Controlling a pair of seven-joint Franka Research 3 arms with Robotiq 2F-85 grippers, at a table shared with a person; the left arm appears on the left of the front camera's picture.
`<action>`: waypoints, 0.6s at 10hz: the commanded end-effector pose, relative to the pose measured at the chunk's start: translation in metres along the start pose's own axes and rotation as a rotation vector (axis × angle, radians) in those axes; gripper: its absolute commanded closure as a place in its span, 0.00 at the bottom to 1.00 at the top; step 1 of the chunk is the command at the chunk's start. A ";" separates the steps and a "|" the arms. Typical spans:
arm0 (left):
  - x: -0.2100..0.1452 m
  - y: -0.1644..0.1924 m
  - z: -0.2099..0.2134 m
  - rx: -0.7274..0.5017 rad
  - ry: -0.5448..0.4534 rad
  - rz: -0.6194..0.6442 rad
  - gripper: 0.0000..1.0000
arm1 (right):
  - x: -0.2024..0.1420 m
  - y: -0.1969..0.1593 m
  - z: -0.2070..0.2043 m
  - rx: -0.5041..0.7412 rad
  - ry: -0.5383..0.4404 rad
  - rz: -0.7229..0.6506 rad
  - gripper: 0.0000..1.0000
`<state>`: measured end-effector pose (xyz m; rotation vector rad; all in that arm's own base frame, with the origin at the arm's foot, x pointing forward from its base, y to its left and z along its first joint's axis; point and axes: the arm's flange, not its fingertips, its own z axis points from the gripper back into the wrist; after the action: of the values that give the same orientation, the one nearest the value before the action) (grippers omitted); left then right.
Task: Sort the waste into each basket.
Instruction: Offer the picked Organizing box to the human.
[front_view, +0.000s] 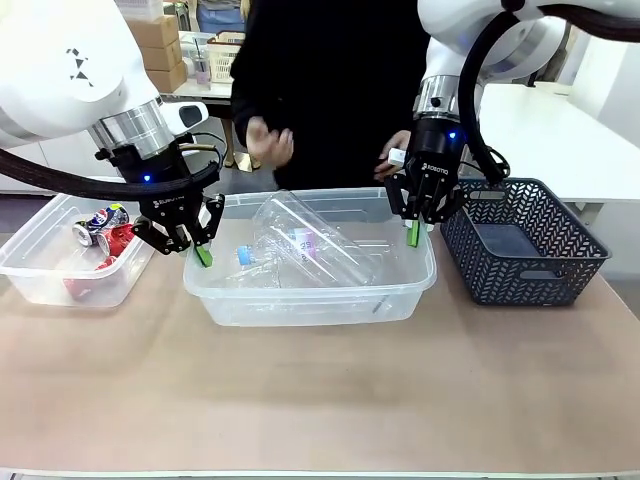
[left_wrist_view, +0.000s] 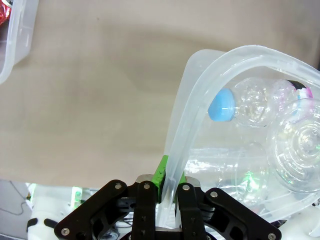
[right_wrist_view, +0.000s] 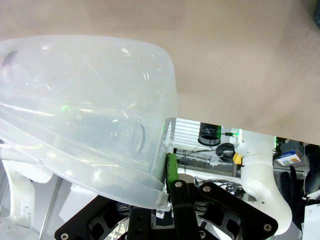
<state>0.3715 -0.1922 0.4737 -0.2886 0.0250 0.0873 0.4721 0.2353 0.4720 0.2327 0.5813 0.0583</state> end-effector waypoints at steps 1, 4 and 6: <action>0.000 0.002 0.002 -0.008 -0.015 0.016 0.94 | -0.003 0.003 -0.001 0.009 -0.004 0.009 0.95; 0.000 0.002 0.002 -0.008 -0.015 0.016 0.94 | -0.003 0.003 -0.001 0.009 -0.004 0.009 0.95; 0.000 0.002 0.002 -0.008 -0.015 0.016 0.94 | -0.003 0.003 -0.001 0.009 -0.004 0.009 0.95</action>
<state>0.3715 -0.1922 0.4737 -0.2886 0.0250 0.0873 0.4721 0.2353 0.4720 0.2327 0.5813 0.0584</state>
